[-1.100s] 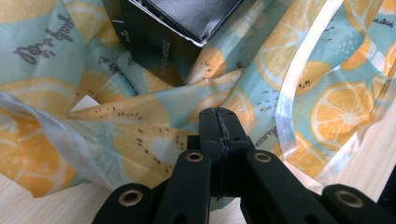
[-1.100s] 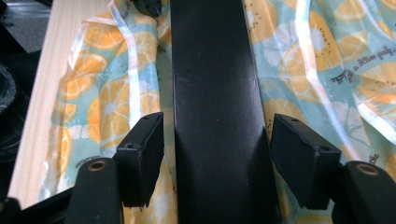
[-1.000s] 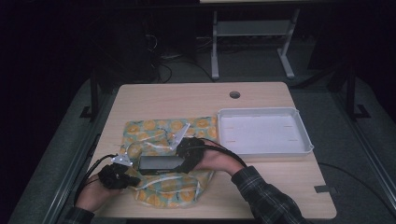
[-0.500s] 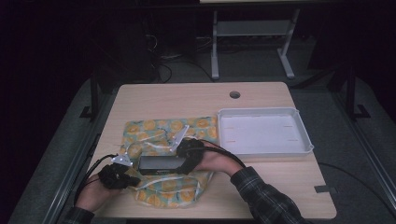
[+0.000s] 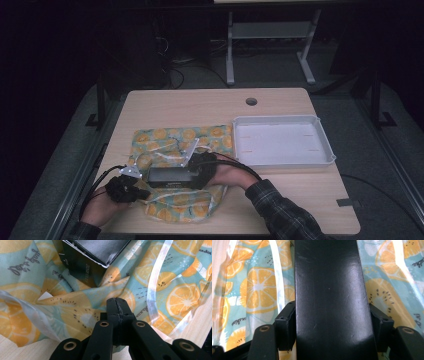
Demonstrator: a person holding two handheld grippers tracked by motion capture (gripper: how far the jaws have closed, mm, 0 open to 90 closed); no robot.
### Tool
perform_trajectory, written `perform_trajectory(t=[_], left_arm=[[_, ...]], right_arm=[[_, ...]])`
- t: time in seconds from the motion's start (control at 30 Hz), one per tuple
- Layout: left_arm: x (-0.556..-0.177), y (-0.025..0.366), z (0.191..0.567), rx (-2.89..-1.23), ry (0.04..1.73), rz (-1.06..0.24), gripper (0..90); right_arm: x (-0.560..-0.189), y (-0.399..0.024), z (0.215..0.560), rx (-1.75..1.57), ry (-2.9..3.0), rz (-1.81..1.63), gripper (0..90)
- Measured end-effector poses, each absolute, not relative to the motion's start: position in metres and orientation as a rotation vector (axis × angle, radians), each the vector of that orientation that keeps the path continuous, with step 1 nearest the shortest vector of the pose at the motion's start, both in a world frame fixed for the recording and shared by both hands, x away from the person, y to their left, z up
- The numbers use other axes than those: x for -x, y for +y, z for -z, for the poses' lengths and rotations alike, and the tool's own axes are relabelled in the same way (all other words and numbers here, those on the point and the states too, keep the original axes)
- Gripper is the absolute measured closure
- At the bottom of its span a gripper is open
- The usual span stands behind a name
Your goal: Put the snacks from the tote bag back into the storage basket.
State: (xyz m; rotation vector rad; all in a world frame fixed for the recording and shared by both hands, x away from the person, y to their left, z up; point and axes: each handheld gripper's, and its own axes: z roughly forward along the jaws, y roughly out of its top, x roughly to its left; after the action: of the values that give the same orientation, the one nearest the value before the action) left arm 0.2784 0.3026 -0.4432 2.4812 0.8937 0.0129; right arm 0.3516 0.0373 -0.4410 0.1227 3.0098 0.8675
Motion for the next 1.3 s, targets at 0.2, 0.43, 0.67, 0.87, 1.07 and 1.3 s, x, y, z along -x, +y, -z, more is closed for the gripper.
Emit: perform_trajectory(t=[0.2, 0.43, 0.67, 0.87, 1.07, 1.3], left_arm=[[-0.278, 0.303, 0.443, -2.481, 0.893, -0.012, 89.8], [-0.278, 0.303, 0.443, -2.481, 0.894, -0.011, 89.8], [-0.278, 0.303, 0.443, -2.491, 0.886, -0.012, 89.8], [-0.278, 0.303, 0.443, -2.491, 0.886, -0.011, 89.8], [-0.279, 0.303, 0.443, -2.493, 0.885, -0.012, 89.8], [-0.278, 0.302, 0.443, -2.488, 0.89, -0.013, 89.8]], right_arm=[[-0.351, 0.039, 0.444, -0.125, 3.019, -0.845, 35.8], [-0.351, 0.039, 0.446, -0.125, 3.018, -0.831, 38.2], [-0.349, 0.039, 0.445, -0.112, 3.023, -0.835, 40.7], [-0.348, 0.037, 0.441, -0.103, 3.02, -0.847, 41.1], [-0.347, 0.035, 0.431, -0.105, 3.011, -0.875, 41.3], [-0.345, 0.033, 0.42, -0.113, 2.999, -0.895, 41.6]])
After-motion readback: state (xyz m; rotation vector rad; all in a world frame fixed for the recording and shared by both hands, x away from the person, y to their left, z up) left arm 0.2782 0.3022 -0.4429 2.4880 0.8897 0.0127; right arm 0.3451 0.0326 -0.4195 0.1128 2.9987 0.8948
